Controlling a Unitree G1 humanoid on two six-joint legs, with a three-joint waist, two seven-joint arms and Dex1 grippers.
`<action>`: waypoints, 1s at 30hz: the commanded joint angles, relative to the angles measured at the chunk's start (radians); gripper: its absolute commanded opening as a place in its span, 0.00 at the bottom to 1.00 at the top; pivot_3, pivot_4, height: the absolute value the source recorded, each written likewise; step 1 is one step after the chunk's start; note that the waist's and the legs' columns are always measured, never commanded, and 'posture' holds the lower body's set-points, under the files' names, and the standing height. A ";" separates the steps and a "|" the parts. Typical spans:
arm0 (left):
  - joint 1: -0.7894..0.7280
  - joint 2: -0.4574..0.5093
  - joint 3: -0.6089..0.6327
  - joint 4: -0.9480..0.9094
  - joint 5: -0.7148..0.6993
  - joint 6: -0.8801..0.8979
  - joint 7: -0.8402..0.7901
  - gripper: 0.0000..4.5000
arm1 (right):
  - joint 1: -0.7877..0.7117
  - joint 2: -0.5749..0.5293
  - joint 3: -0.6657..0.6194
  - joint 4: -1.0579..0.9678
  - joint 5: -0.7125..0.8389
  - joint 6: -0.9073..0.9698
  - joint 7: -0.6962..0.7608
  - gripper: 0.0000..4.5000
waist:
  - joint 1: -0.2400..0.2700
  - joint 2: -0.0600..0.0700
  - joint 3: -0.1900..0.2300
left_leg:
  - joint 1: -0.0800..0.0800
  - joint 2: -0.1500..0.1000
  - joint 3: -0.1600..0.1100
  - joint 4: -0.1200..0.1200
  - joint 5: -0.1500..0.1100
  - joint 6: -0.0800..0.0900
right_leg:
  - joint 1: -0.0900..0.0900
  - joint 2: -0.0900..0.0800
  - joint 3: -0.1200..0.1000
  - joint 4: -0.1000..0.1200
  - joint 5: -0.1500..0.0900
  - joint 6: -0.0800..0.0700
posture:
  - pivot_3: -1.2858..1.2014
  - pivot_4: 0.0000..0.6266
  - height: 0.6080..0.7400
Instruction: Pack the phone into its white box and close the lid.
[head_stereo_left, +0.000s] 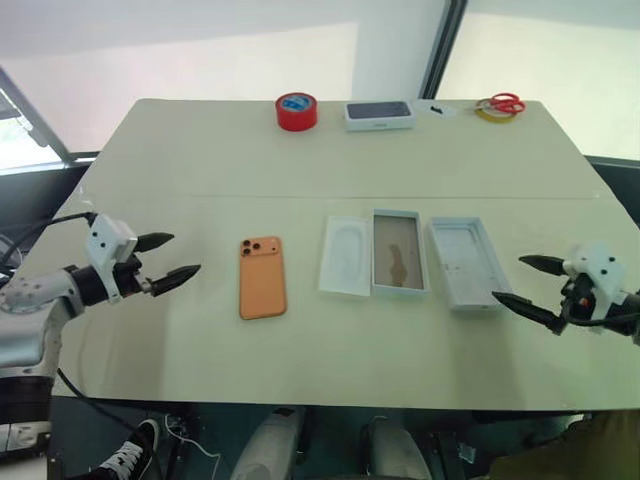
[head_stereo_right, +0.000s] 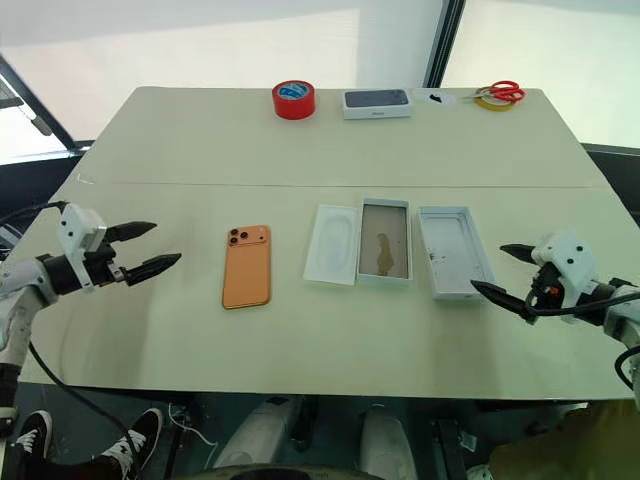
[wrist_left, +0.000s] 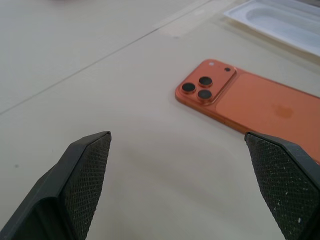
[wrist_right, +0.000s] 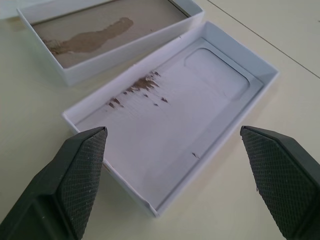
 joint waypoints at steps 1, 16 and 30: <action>0.005 0.011 0.047 -0.021 -0.021 -0.004 0.007 1.00 | -0.002 -0.035 -0.054 0.047 -0.004 -0.036 0.016 0.99 | 0.001 0.000 0.000 | 0.000 0.000 0.000 0.000 0.000 0.000 | 0.000 0.000 0.000 0.000 0.000 0.000 | 0.52 0.24 0.97; -0.031 -0.012 0.001 -0.013 0.005 -0.023 0.019 1.00 | -0.014 -0.035 -0.046 0.094 -0.031 -0.080 0.001 0.99 | 0.000 0.000 0.000 | 0.000 0.000 0.000 0.000 0.000 0.000 | 0.000 0.000 0.000 0.000 0.000 0.000 | 0.52 0.24 0.97; -0.101 -0.095 -0.085 -0.134 0.017 0.079 0.128 1.00 | -0.035 -0.030 -0.034 0.027 -0.016 -0.049 -0.011 0.99 | 0.000 0.000 0.000 | 0.000 0.000 0.000 0.000 0.000 0.000 | 0.000 0.000 0.000 0.000 0.000 0.000 | 0.52 0.24 0.97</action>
